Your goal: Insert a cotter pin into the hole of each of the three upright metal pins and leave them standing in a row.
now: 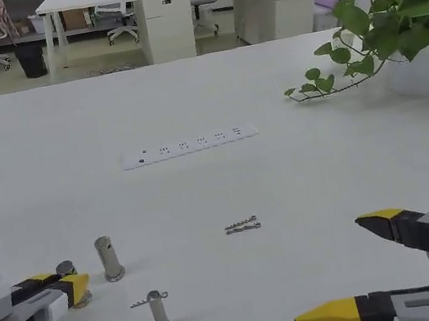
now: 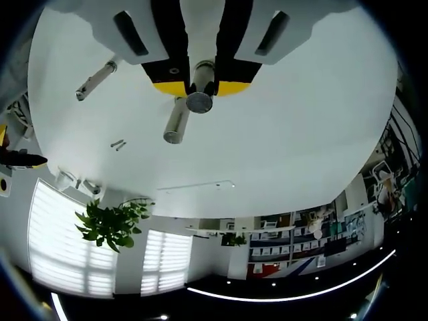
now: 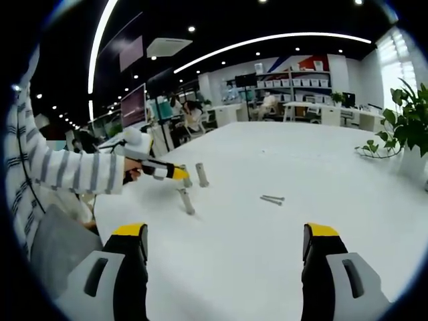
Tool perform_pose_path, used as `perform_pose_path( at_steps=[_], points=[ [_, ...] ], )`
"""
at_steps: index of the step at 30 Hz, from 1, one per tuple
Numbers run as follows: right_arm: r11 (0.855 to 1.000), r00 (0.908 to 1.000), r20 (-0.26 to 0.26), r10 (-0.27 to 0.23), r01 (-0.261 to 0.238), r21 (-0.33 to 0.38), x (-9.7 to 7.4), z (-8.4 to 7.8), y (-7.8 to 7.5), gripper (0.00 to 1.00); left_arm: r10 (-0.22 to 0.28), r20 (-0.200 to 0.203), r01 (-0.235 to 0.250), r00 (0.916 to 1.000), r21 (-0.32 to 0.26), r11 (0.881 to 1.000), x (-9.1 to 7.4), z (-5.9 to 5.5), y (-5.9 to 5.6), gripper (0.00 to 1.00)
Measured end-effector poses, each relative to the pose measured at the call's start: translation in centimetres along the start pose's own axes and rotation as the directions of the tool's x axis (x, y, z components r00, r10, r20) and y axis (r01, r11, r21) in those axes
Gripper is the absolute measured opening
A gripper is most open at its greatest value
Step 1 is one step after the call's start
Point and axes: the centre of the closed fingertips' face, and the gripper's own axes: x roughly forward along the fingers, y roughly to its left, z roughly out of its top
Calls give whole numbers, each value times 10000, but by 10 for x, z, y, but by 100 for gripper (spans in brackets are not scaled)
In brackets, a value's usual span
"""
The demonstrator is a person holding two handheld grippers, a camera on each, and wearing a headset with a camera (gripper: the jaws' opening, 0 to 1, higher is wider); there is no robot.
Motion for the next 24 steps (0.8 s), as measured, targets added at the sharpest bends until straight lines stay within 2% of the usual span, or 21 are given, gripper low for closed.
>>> perform_pose_path(
  at_steps=[4,8,13,17,24],
  points=[
    [10000,10000,-33,10,-10,11,0,-1,0,97,-176,-2,176,9998,-411,9990,-1,0,-1,12],
    [10000,10000,-2,37,-37,-11,0,1,1,97,-38,-122,27,9999,-835,9965,-5,1,4,11],
    [10000,10000,40,79,-78,-49,-1,2,3,97,14,-256,-30,9997,-627,9980,-14,2,6,11],
    [9999,9999,-71,122,-122,-64,-1,-2,3,97,-26,-350,9,9994,-472,9989,-25,3,1,11],
    [9996,9995,-191,257,-260,-120,-2,-6,7,96,206,-425,-216,9989,-223,9995,-51,2,-6,11]
  ],
)
